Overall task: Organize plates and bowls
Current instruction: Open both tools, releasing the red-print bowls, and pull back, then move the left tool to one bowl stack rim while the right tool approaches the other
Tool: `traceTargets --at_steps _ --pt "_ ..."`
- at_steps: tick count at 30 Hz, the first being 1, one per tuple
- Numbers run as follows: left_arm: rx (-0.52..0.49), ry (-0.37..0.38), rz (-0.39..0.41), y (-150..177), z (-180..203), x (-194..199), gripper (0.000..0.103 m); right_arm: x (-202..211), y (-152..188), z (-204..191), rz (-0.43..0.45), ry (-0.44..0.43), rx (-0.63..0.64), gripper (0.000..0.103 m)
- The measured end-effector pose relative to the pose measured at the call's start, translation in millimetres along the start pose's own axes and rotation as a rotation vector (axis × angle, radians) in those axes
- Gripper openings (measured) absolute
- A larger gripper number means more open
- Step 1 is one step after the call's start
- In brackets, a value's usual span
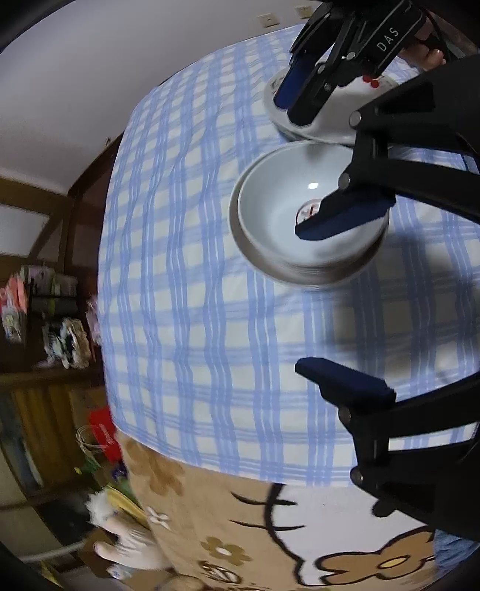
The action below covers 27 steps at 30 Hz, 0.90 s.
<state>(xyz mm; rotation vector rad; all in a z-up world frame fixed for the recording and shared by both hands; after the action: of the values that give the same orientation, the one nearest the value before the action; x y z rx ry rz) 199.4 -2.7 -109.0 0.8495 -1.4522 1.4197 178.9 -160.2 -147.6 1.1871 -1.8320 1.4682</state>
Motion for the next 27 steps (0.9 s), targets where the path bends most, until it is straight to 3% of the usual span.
traceTargets --at_steps 3,6,13,20,27 --pt "0.024 0.000 -0.040 -1 -13 -6 0.070 -4 -1 2 -0.010 0.047 0.017 0.066" --pt "0.017 -0.042 -0.053 -2 -20 -11 0.079 -7 -3 10 -0.009 0.065 -0.017 0.076" --pt "0.030 -0.049 -0.106 -1 -30 -22 0.085 -17 -2 29 -0.048 0.113 -0.057 0.085" --pt "0.061 -0.037 -0.141 0 -40 -29 0.087 -20 -2 35 -0.039 0.104 -0.073 0.085" --pt "0.066 -0.020 -0.197 3 -42 -44 0.087 -29 2 38 -0.040 0.171 -0.052 0.085"
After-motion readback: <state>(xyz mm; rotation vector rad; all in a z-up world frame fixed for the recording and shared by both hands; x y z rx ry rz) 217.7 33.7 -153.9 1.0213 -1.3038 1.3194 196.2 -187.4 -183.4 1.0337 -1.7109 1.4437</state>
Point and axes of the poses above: each gripper's, at about its wrist camera, not at the fingertips, and x roughly against the way its jaws point, z to its right, y to its underside, the point moved 2 cm from there along -x, roughly the way its jaws point, and after that the axes turned 4 degrees about -z, right-handed, at the moved point
